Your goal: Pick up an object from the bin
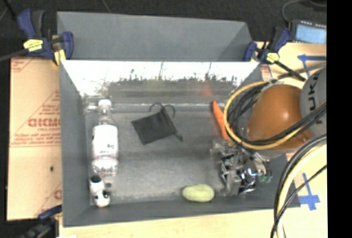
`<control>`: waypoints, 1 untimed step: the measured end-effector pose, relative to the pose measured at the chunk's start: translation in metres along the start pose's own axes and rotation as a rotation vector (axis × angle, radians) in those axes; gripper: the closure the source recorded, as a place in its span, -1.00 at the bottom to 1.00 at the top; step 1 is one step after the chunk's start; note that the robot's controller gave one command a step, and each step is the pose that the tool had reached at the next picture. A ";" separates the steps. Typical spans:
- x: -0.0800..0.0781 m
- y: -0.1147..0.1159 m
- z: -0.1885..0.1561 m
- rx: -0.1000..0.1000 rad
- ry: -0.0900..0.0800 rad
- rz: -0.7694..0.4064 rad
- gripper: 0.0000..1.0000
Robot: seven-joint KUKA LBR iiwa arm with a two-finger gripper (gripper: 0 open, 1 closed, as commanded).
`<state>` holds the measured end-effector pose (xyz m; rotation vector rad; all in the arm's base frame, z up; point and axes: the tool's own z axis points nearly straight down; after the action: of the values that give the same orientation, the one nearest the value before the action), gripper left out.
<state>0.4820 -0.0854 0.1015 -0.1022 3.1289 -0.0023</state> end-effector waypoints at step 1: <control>-0.012 -0.033 0.010 0.001 0.002 0.356 1.00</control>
Offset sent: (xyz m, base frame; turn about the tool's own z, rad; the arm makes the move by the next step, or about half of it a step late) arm 0.0000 0.0000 0.0000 0.0000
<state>0.4967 -0.1174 0.0916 0.4537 3.0992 -0.0002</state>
